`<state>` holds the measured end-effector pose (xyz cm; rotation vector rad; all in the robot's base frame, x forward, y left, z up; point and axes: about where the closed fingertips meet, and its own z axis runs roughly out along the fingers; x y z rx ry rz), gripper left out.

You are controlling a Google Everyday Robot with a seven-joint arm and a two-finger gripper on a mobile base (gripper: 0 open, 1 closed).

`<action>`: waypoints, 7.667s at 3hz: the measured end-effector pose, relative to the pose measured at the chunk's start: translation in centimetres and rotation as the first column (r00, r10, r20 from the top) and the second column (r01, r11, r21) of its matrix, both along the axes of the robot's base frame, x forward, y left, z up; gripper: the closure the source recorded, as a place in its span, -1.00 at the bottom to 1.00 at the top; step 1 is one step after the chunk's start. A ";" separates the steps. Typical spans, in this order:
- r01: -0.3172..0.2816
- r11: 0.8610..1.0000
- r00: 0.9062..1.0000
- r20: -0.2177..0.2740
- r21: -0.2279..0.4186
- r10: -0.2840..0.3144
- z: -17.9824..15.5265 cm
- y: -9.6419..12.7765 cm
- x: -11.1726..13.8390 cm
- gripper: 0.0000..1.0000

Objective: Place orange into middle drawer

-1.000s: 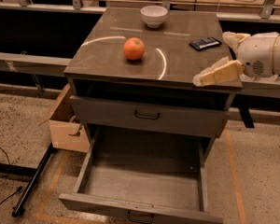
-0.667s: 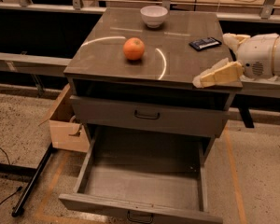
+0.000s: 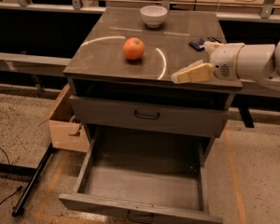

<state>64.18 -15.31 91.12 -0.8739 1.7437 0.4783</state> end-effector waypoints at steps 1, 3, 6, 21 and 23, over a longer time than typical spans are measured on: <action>0.008 0.999 1.000 0.001 0.032 -0.008 -1.4 2.1 3.2 -1.00; -0.032 0.998 0.999 0.039 0.061 0.029 -2.6 7.6 7.7 -1.00; -0.073 0.992 0.995 0.076 0.106 0.066 -4.7 15.7 13.2 -1.00; -0.466 0.842 0.882 -0.219 -0.271 0.417 -21.4 13.2 -12.1 1.00; -0.437 0.861 0.886 -0.289 -0.259 0.363 -32.5 16.8 -11.7 1.00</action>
Offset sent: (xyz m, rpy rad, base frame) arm 0.0852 0.0790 -0.0305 0.0588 -0.0681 0.0399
